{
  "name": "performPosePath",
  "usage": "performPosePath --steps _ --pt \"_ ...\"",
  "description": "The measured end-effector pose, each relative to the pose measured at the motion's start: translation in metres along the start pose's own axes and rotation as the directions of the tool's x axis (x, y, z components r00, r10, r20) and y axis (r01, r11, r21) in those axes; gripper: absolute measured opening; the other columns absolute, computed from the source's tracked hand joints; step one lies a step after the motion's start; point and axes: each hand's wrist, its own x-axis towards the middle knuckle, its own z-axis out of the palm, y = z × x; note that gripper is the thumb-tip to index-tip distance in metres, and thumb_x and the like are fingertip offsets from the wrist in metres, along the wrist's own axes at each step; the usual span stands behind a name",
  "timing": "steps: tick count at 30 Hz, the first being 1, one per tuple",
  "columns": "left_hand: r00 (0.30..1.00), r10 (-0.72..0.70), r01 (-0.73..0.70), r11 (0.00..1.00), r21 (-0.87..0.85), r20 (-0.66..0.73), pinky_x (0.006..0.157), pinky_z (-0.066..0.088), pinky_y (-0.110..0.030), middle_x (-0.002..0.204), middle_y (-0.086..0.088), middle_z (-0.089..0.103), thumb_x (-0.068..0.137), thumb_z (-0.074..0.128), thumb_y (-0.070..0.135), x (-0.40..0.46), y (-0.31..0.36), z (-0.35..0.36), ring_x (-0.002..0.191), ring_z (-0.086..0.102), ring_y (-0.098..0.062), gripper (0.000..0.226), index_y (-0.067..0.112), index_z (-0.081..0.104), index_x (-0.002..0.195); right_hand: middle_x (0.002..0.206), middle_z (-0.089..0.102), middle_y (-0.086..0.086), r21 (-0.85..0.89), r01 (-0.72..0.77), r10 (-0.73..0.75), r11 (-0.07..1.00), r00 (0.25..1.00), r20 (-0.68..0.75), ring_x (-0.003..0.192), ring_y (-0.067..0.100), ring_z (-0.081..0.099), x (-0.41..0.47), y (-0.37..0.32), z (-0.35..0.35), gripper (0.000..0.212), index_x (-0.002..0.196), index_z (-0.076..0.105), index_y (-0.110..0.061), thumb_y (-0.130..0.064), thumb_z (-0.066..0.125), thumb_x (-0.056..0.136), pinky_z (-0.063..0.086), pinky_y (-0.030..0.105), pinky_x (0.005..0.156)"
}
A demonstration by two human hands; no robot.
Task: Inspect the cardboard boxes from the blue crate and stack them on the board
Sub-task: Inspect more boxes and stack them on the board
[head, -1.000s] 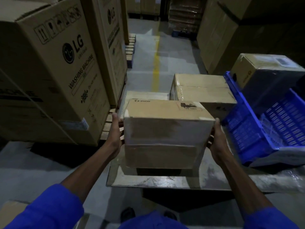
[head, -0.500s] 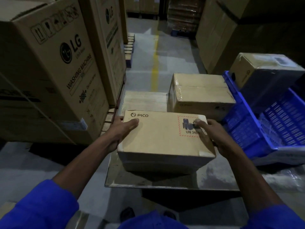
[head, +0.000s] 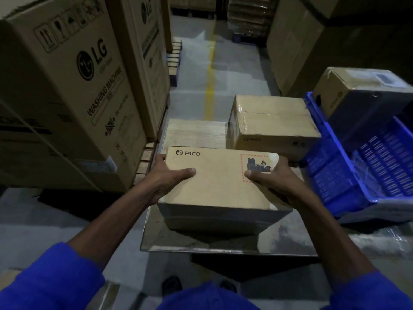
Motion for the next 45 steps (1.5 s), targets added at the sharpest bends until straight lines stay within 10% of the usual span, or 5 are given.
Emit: performPosePath --steps 11,21,26,37,45 --pt "1.000 0.011 -0.010 0.998 0.061 -0.017 0.095 0.055 -0.045 0.120 0.001 0.061 0.069 0.094 0.023 -0.003 0.007 0.004 0.111 0.061 -0.021 0.088 0.021 0.036 0.135 0.126 0.066 -0.004 -0.016 0.044 -0.045 0.999 0.998 -0.053 0.112 0.017 0.070 0.004 0.000 0.005 0.132 0.142 0.039 -0.028 -0.075 0.094 0.032 0.061 0.045 0.091" --pt "0.998 0.053 -0.051 0.993 0.109 -0.022 0.094 0.056 -0.046 0.120 0.006 0.067 0.056 0.098 0.053 0.001 -0.009 -0.001 0.111 0.065 -0.019 0.102 0.027 0.043 0.137 0.125 0.070 -0.002 -0.010 0.038 -0.038 0.999 0.999 -0.006 0.111 0.016 0.072 0.007 0.010 0.001 0.120 0.141 0.046 -0.021 -0.069 0.098 0.044 0.063 0.041 0.087" --pt "0.998 0.063 -0.061 0.996 0.067 -0.022 0.084 0.053 -0.034 0.109 0.009 0.064 0.074 0.091 0.034 -0.005 -0.008 -0.006 0.103 0.064 -0.015 0.067 0.030 0.048 0.124 0.121 0.075 0.009 0.339 -0.059 0.017 0.939 0.992 0.123 0.109 0.028 0.074 -0.039 -0.037 -0.010 0.065 0.136 0.057 -0.014 -0.041 0.076 0.081 0.059 0.046 0.090" --pt "0.998 0.043 -0.045 0.998 -0.051 -0.051 0.072 0.057 -0.032 0.115 -0.002 0.075 0.028 0.091 0.077 -0.014 -0.011 -0.053 0.098 0.074 -0.020 0.125 0.024 0.057 0.136 0.121 0.071 0.016 0.383 -0.471 0.411 0.795 0.882 0.231 0.108 0.035 0.070 -0.015 0.060 0.049 0.041 0.123 0.071 -0.022 -0.055 0.058 0.102 0.061 0.046 0.080" --pt "0.980 0.179 -0.158 0.963 0.217 -0.085 0.099 0.042 -0.035 0.152 -0.003 0.042 0.106 0.046 0.046 -0.025 -0.008 -0.029 0.125 0.053 -0.022 0.064 0.030 0.021 0.162 0.116 0.075 0.014 0.689 -0.157 0.238 0.707 0.971 -0.022 0.105 0.030 0.071 -0.037 0.025 0.013 0.051 0.125 0.068 -0.017 -0.058 0.045 0.105 0.055 0.043 0.079"
